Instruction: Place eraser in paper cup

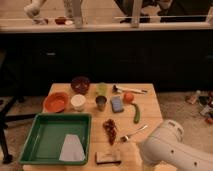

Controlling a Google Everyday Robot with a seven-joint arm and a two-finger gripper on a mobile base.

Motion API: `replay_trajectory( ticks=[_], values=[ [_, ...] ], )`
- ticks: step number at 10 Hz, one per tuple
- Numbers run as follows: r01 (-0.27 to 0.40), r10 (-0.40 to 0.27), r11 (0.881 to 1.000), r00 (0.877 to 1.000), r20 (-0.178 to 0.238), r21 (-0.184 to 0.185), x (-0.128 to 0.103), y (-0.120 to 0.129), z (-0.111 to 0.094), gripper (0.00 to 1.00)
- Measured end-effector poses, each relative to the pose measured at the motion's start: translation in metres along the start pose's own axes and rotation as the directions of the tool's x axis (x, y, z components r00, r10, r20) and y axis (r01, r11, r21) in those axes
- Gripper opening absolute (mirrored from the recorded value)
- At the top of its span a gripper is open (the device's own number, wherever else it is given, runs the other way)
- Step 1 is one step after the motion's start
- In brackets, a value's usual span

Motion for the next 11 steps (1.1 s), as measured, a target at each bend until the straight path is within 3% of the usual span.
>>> replay_trajectory(
  ticks=[2, 6, 11],
  values=[
    [0.008, -0.009, 1.000, 0.999, 0.038, 0.006, -0.011, 0.005, 0.009, 0.80],
    [0.034, -0.036, 0.999, 0.995, 0.092, 0.023, -0.062, -0.007, 0.032, 0.80],
    [0.017, -0.018, 1.000, 0.995, 0.100, 0.012, -0.078, -0.021, 0.060, 0.80]
  ],
)
